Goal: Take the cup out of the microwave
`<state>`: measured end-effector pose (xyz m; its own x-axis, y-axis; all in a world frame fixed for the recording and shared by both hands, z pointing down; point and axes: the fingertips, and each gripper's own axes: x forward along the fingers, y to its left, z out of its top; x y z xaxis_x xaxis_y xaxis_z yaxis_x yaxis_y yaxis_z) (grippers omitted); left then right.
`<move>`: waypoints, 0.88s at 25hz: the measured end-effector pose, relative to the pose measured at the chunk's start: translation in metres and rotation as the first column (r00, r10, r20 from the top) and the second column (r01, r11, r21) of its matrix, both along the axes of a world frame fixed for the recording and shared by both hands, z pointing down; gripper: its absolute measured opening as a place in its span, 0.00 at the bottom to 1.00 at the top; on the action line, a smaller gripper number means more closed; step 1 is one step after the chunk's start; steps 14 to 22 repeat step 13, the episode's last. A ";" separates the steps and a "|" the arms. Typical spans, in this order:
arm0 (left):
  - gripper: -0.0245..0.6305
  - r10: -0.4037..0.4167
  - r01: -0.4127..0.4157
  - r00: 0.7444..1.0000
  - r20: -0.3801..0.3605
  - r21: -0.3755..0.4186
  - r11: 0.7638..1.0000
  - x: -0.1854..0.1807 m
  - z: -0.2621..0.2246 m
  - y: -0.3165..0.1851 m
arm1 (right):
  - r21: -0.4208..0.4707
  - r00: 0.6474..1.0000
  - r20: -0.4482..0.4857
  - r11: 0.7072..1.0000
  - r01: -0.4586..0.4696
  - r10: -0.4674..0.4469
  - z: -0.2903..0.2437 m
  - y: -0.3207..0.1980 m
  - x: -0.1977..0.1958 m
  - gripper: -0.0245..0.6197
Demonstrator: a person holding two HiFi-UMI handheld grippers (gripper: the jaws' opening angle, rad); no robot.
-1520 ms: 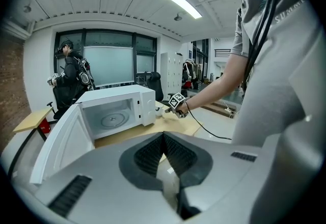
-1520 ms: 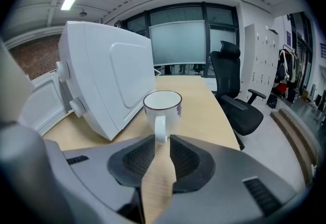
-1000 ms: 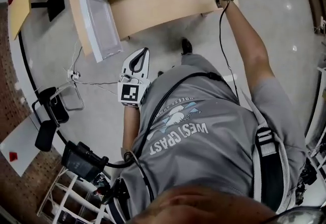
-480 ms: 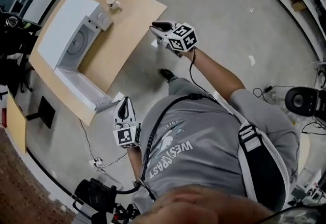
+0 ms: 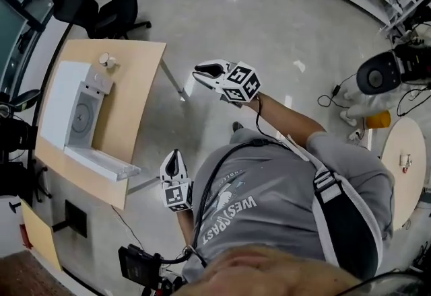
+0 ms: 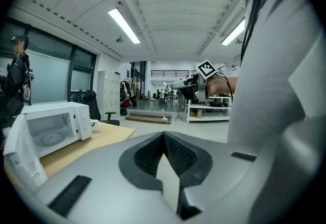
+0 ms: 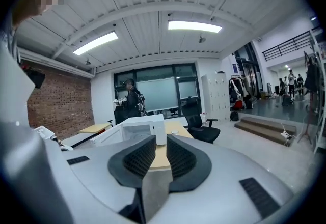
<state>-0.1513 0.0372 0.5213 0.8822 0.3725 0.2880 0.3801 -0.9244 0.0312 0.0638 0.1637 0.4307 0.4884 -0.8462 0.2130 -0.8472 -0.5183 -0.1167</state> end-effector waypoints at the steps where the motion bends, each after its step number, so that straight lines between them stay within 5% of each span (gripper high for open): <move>1: 0.10 0.016 -0.016 1.000 0.000 0.003 1.000 -0.002 0.000 0.010 | 0.003 1.000 -0.012 1.000 -0.010 0.010 -0.006 0.011 -0.005 0.15; 13: 0.10 0.080 -0.082 0.987 0.140 0.012 0.997 -0.039 0.056 0.133 | 0.020 1.000 -0.020 1.000 -0.015 0.016 -0.007 0.137 -0.061 0.15; 22: 0.10 0.080 -0.082 0.987 0.140 0.012 0.997 -0.039 0.056 0.133 | 0.020 1.000 -0.020 1.000 -0.015 0.016 -0.007 0.137 -0.061 0.15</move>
